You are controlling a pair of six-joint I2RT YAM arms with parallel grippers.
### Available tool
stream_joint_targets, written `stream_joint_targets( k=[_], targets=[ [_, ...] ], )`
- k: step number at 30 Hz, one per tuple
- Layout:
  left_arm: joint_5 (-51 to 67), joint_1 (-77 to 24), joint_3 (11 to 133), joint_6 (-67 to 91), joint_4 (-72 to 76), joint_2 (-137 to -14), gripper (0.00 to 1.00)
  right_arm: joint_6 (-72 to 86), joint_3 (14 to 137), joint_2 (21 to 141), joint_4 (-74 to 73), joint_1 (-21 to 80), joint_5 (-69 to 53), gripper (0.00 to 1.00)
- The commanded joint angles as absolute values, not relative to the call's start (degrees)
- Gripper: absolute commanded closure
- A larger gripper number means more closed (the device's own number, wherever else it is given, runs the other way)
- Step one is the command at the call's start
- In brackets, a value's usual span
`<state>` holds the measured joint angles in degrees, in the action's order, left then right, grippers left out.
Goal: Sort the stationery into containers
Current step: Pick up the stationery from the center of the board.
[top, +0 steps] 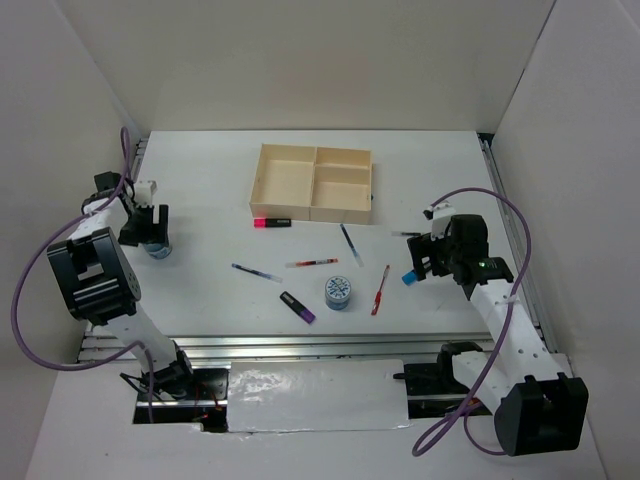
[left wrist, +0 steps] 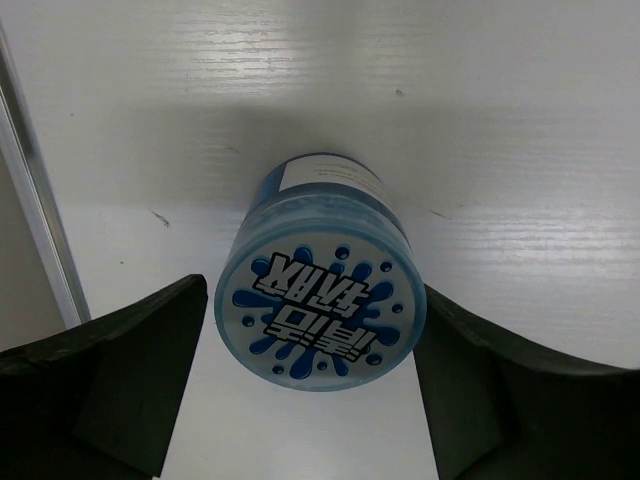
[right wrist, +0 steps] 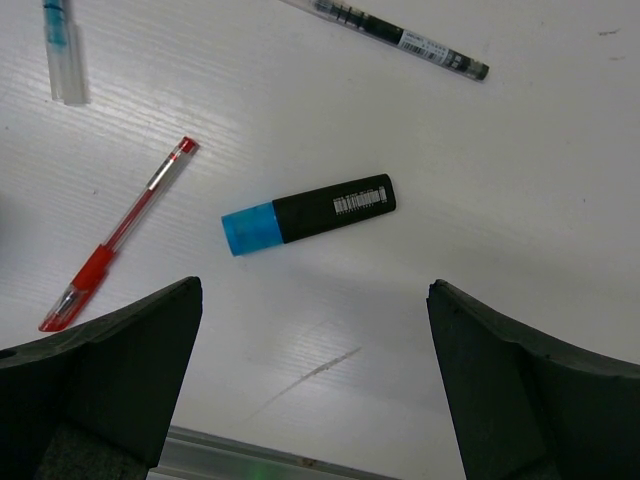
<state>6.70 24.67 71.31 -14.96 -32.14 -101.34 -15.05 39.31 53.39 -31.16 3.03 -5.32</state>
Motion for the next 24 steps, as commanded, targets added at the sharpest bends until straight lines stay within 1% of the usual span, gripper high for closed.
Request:
stream_joint_targets(
  k=[1,2,4,5,7,8,10,11,12,13,15,20,23,24],
  targets=[
    [6.9,24.9,73.2,-16.4,-30.2,-101.4,0.12,-15.4,39.4,53.5,-30.0,2.5,-5.7,0.00],
    [7.0,24.9,73.3,-16.9,-30.5,-101.6,0.22,-15.4,39.3,53.5,-30.0,2.5,-5.8,0.00],
    [7.6,24.8,73.5,-17.1,-30.8,-102.0,0.32,-15.4,39.2,53.5,-29.8,2.4,-5.8,0.00],
    [7.6,24.8,73.7,-17.4,-31.1,-102.2,0.39,-15.4,39.3,53.7,-29.8,2.4,-5.8,0.00],
    [8.4,24.8,73.5,-17.7,-31.2,-102.2,0.46,-15.4,39.4,53.8,-30.1,2.3,-6.0,0.00],
    [8.8,24.6,73.6,-18.0,-31.4,-102.1,0.52,-15.4,39.5,53.7,-30.1,2.3,-5.9,0.00],
    [9.5,24.2,73.9,-18.3,-32.1,-101.4,0.61,-15.4,39.5,53.4,-30.1,1.9,-6.0,0.00],
    [10.1,23.3,74.2,-18.5,-32.3,-100.9,0.68,-15.4,39.4,53.4,-30.1,2.0,-6.1,0.00],
    [10.3,22.5,74.4,-18.5,-33.0,-99.8,0.72,-15.4,39.3,53.4,-29.9,1.9,-6.2,0.00],
    [10.2,20.9,74.9,-18.9,-33.3,-99.1,0.77,-15.3,39.3,53.6,-29.8,1.9,-6.3,0.00],
    [9.8,18.7,75.6,-19.2,-33.8,-97.0,0.83,-15.3,39.5,54.1,-30.1,1.9,-6.6,0.00],
    [8.4,11.6,80.8,-17.1,-35.9,-95.0,0.91,-15.4,39.4,54.2,-30.1,1.8,-6.5,0.00],
    [10.8,7.5,89.4,-14.1,-40.1,-96.9,0.93,-15.4,39.4,54.3,-30.1,1.8,-6.6,0.00],
    [11.0,6.1,94.5,-13.5,-41.0,-97.6,0.94,-15.4,39.4,54.6,-30.1,1.8,-6.8,0.00]
  ],
)
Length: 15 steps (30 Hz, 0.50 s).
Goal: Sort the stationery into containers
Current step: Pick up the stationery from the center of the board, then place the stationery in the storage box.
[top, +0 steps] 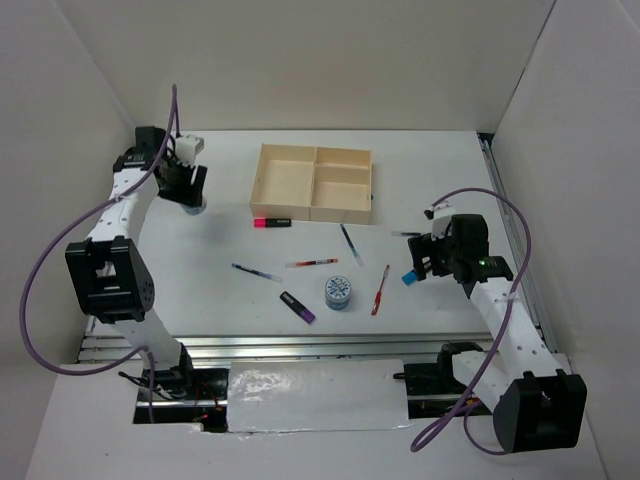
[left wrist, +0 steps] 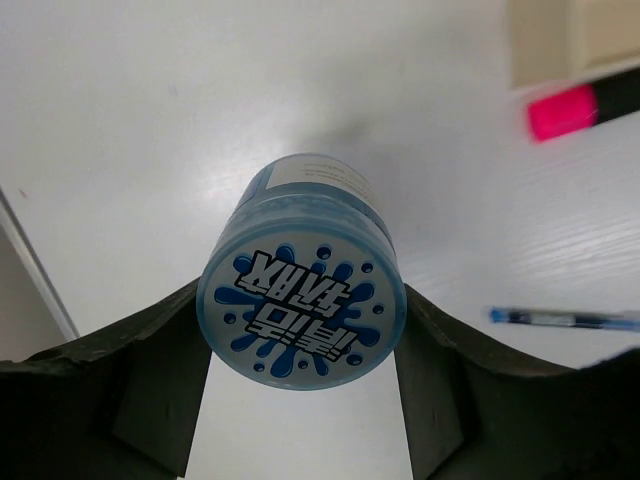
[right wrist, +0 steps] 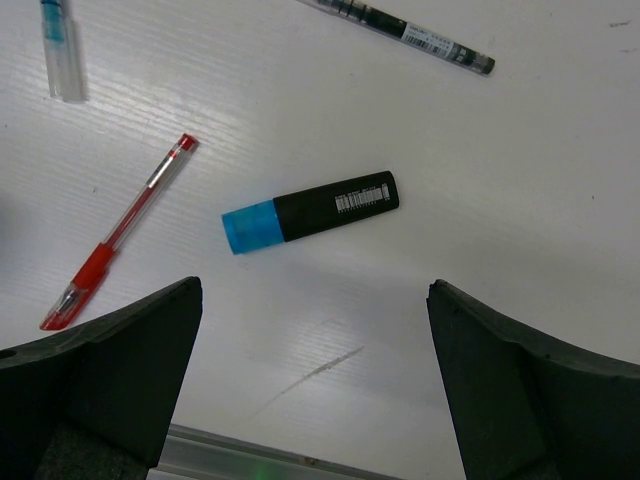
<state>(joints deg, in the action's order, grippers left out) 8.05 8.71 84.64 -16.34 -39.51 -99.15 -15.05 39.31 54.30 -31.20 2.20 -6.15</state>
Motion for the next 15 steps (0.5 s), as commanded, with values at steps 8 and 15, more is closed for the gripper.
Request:
stream_joint_targets(
  k=[8,15],
  targets=[
    [11.2,-10.2,119.3,-8.7,-47.0,-107.4,1.00,-15.4,39.4,54.8,-30.0,1.1,-6.7,0.00],
    [9.9,-20.9,125.0,-7.0,-41.0,-113.8,1.00,-15.5,39.5,55.5,-30.1,0.7,-6.9,0.00]
  ],
)
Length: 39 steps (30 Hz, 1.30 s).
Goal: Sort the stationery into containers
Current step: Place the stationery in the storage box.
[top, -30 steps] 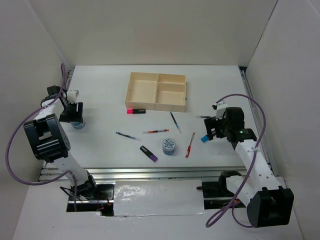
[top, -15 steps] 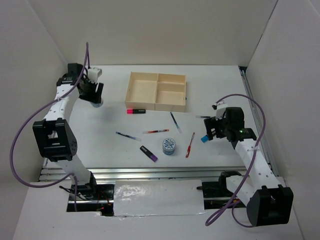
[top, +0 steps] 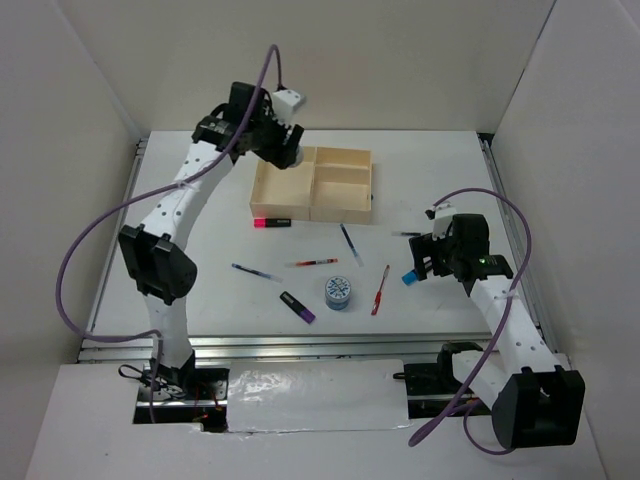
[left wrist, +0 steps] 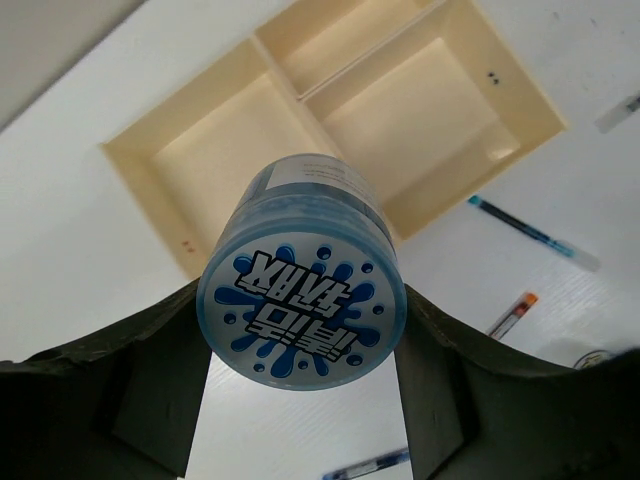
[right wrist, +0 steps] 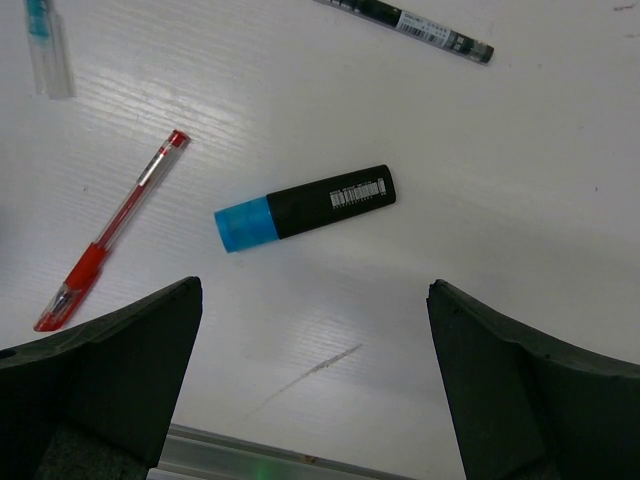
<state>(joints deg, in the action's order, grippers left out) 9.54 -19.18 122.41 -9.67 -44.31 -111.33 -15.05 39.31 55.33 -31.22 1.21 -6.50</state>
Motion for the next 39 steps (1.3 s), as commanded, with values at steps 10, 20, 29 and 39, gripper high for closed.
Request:
stream_joint_targets(
  k=[10,20,29,39],
  targets=[
    [8.0,-27.7,131.0,-4.7,-35.9,-125.1,1.00,-15.4,39.7,56.6,-30.3,0.4,-7.0,0.00],
    [4.2,-30.0,134.3,-3.6,-31.5,-133.4,1.00,-15.5,39.6,57.5,-30.5,-1.9,-7.4,0.00],
    [-1.4,-30.1,131.6,-4.1,-25.9,-136.8,1.00,-15.6,39.9,58.4,-30.8,-2.5,-7.8,0.00],
    [-4.0,-30.1,131.1,-3.6,-20.7,-139.9,0.75,-16.0,40.0,58.5,-31.5,-4.7,-9.1,0.00]
  ],
)
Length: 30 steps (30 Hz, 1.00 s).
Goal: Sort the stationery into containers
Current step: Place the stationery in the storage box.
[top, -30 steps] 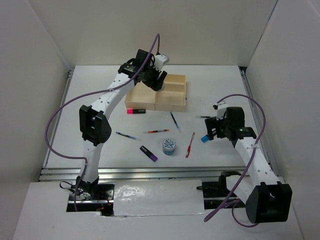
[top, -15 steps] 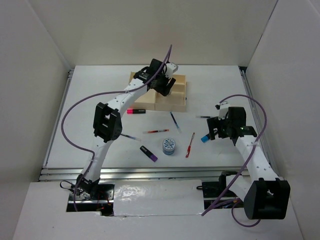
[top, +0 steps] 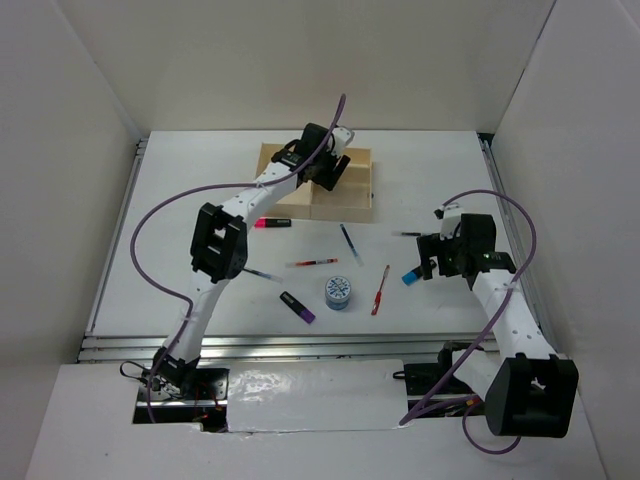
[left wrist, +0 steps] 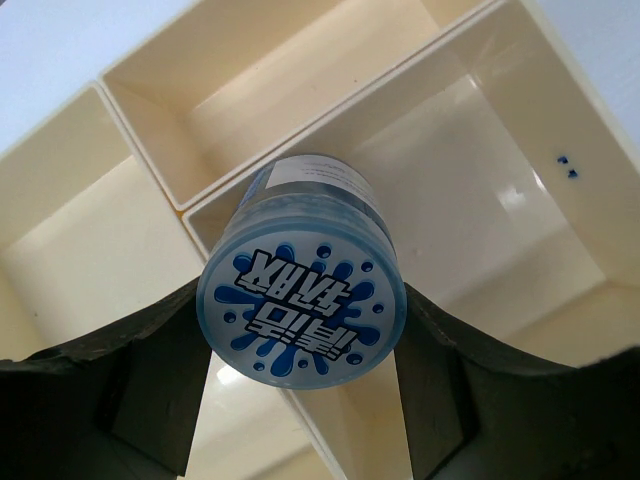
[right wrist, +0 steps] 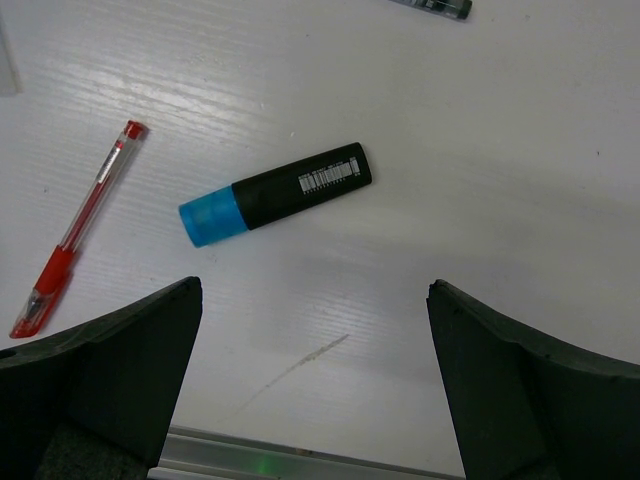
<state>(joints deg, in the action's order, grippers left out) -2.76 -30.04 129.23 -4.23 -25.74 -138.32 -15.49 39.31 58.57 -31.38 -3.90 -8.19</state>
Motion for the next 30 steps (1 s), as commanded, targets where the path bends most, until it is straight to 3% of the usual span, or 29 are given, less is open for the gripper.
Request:
stream_joint_targets(
  k=[1,8,11,13,19,20,22,23,30],
  targets=[
    [-4.0,-30.1,131.0,-3.6,-20.7,-140.1,0.74,-16.0,39.9,58.4,-31.5,-4.8,-9.1,0.00],
    [-3.1,-30.1,129.5,-3.8,-20.6,-140.4,0.76,-16.2,39.9,58.6,-31.6,-5.3,-9.6,0.00],
    [-4.1,-30.1,129.5,-3.3,-20.7,-141.1,0.60,-16.3,40.1,58.8,-31.6,-5.4,-9.8,0.00],
    [-4.7,-30.1,129.8,-3.3,-21.0,-141.3,0.41,-16.3,40.1,58.7,-31.7,-5.5,-9.8,0.00],
    [-4.1,-30.1,132.2,-2.7,-23.5,-138.9,0.32,-16.4,40.0,58.5,-31.8,-6.1,-10.2,0.00],
    [-4.0,-30.2,132.3,-2.6,-23.7,-137.7,0.26,-16.4,40.0,58.5,-31.9,-6.2,-10.3,0.00],
    [-3.3,-30.2,131.4,-2.3,-23.5,-133.3,0.05,-16.5,39.9,58.2,-31.9,-6.4,-10.7,0.00],
    [-3.7,-30.2,130.5,-2.4,-22.8,-131.4,0.01,-16.5,39.9,58.1,-31.9,-6.5,-10.8,0.00],
    [-5.7,-30.1,126.1,-3.5,-22.8,-117.7,0.01,-16.7,40.0,57.0,-32.1,-6.9,-11.2,0.00]
  ],
)
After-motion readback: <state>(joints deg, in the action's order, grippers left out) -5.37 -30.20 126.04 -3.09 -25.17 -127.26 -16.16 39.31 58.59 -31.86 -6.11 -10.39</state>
